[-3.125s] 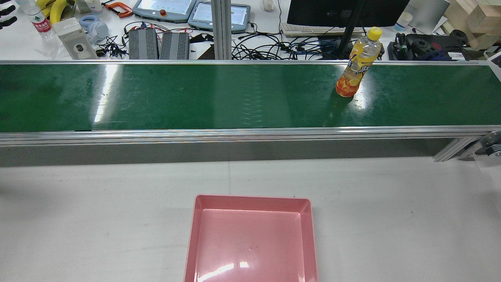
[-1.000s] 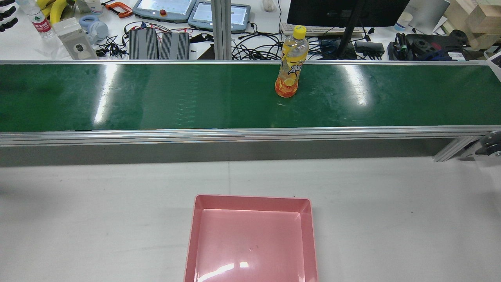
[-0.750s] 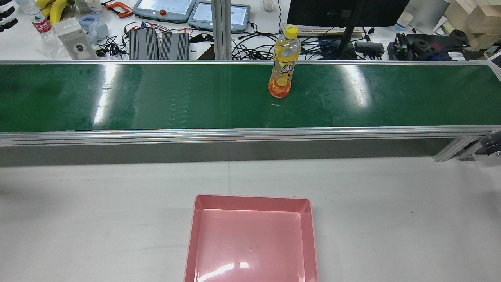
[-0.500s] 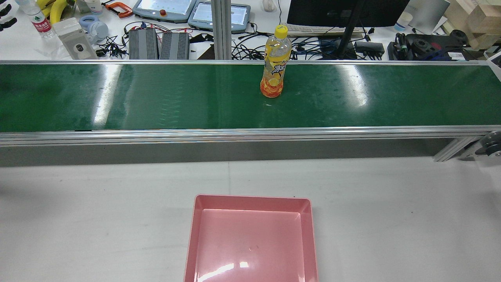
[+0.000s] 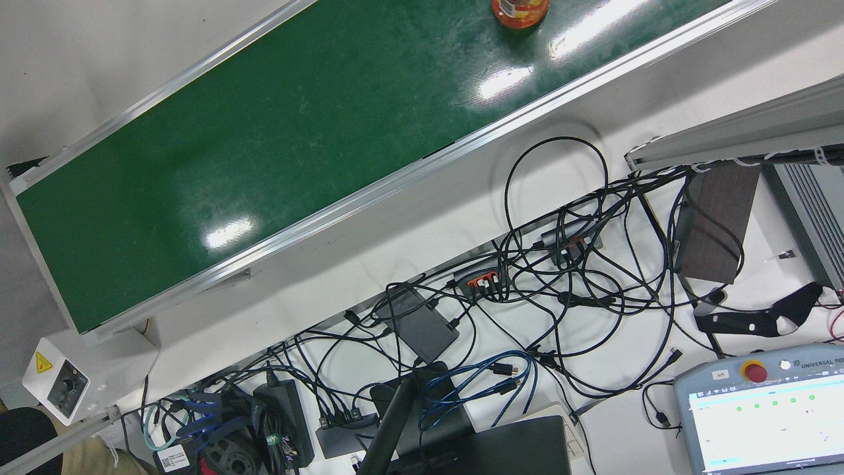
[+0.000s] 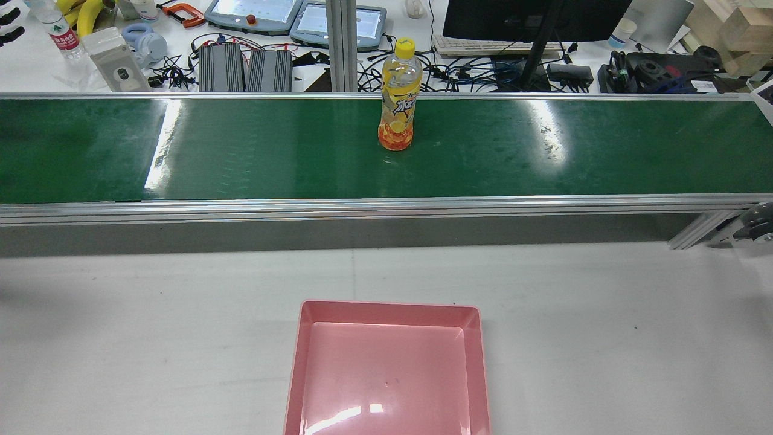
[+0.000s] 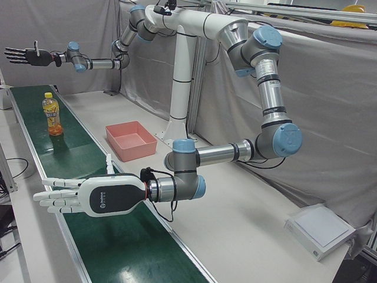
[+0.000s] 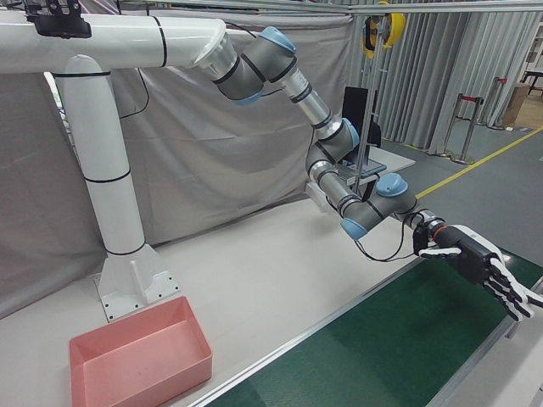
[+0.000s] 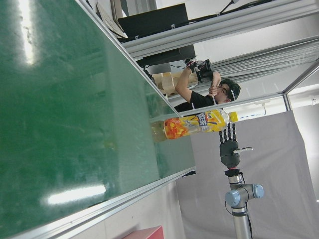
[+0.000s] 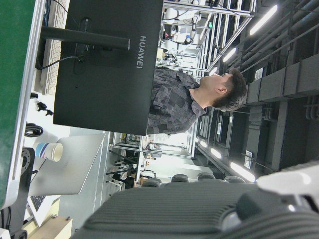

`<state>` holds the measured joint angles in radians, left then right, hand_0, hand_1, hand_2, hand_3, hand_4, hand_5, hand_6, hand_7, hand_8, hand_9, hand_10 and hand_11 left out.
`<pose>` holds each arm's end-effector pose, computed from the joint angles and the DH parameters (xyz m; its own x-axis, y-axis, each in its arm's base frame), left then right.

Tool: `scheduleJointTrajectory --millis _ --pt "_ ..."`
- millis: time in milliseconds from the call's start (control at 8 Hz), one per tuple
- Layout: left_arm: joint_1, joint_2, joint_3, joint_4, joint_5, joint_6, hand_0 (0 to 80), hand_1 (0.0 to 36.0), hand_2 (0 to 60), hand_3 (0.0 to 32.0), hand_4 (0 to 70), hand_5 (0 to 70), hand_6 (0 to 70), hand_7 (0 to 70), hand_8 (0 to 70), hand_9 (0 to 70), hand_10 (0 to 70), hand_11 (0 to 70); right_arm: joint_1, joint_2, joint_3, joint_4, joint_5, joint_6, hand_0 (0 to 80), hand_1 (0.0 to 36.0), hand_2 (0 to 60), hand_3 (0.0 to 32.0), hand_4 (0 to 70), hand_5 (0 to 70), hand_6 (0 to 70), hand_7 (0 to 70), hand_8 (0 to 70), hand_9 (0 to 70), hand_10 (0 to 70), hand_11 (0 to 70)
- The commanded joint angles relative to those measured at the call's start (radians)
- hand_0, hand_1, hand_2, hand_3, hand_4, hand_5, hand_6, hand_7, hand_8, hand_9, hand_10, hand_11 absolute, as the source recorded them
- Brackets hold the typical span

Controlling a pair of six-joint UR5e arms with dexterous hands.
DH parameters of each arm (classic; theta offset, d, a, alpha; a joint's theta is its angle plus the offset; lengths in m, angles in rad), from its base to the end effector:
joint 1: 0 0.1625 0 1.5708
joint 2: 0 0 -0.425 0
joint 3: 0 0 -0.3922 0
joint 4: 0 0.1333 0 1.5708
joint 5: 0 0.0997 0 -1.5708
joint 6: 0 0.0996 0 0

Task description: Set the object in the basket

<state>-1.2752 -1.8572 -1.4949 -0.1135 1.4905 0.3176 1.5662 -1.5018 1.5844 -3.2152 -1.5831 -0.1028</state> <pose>0.0482 -0.6433 0.5511 -0.9559 -0.1116 -0.2718 0.2166 0.3573 -0.9085 0.1297 -0.5212 0.6529 -0.9946 0.0159 0.1027 -0.1026 0.0107 -0.9947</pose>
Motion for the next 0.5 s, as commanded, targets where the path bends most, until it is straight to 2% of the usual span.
scheduleJointTrajectory --millis 0,375 --pt "-0.003 0.001 0.002 0.0 -0.001 0.0 48.7 7.0 0.0 0.0 16.6 9.1 0.0 0.0 5.2 8.9 6.4 10.2 0.0 0.0 0.0 0.0 0.0 0.0 0.0 0.0 0.0 0.0 0.0 0.0 0.0 0.0 0.0 0.0 0.0 0.0" --pt "0.007 0.0 -0.005 0.0 0.001 0.0 49.1 7.5 0.0 0.0 17.1 10.2 0.0 0.0 5.6 9.3 6.5 10.5 0.0 0.0 0.0 0.0 0.0 0.0 0.0 0.0 0.0 0.0 0.0 0.0 0.0 0.0 0.0 0.0 0.0 0.0"
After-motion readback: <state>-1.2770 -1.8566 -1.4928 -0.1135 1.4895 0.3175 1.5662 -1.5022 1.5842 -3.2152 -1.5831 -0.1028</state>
